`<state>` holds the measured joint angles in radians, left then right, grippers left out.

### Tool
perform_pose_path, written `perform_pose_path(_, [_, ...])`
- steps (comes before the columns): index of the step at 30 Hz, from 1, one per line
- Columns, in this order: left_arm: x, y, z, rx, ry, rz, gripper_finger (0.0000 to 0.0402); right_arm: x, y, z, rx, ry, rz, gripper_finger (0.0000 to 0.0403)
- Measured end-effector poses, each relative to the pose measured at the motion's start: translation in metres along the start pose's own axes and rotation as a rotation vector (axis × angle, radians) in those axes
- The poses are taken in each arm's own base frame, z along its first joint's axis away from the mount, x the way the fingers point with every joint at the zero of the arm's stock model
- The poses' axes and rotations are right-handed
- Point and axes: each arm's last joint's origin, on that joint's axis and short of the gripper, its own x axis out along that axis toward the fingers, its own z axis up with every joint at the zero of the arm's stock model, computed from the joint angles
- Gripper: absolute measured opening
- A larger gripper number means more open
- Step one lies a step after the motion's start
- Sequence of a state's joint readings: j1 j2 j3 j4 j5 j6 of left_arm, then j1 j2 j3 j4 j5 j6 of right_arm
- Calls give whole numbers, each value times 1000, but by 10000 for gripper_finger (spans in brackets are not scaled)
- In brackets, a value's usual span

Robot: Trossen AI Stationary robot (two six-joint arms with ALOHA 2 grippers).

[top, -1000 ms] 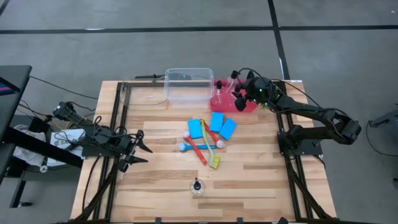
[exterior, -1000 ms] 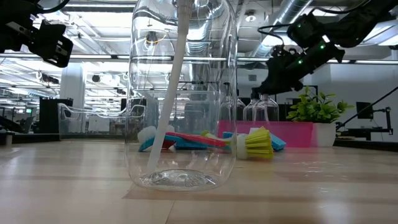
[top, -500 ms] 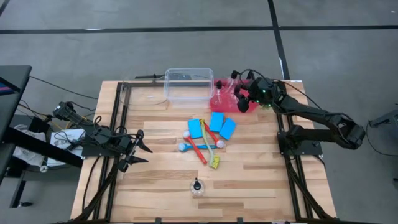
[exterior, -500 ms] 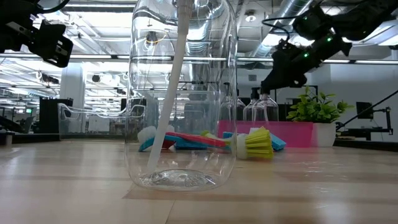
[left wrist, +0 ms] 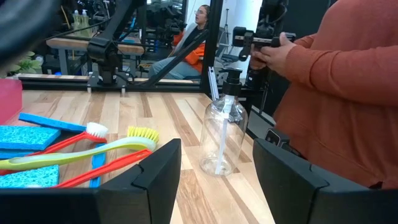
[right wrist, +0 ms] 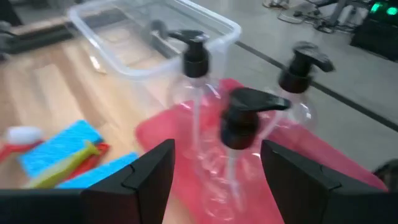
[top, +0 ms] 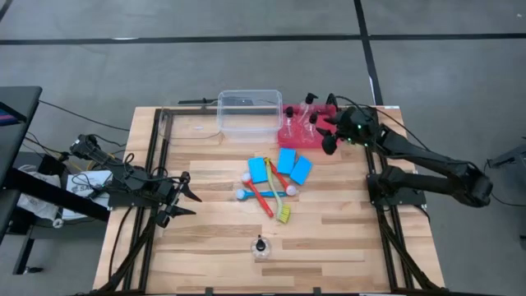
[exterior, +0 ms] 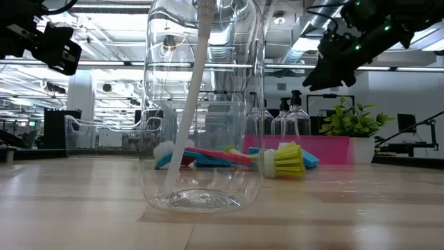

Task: Pick & Place Kitchen Sink Supplies
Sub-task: Put the transparent bottle into the red bin

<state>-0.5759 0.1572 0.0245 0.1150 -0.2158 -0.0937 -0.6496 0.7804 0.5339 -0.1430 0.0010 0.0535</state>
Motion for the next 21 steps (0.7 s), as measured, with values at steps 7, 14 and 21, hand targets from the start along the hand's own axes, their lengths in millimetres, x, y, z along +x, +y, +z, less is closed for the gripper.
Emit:
perform_pose_path(7, [0,0,0,0,0,0,202,-13,23,3,-2,-47,135,230])
perform_pose_path(14, [0,0,0,0,0,0,202,-16,46,0,-4,-35,267,230])
perform_pose_path(21, [0,0,0,0,0,0,202,-18,70,-1,23,-32,397,230])
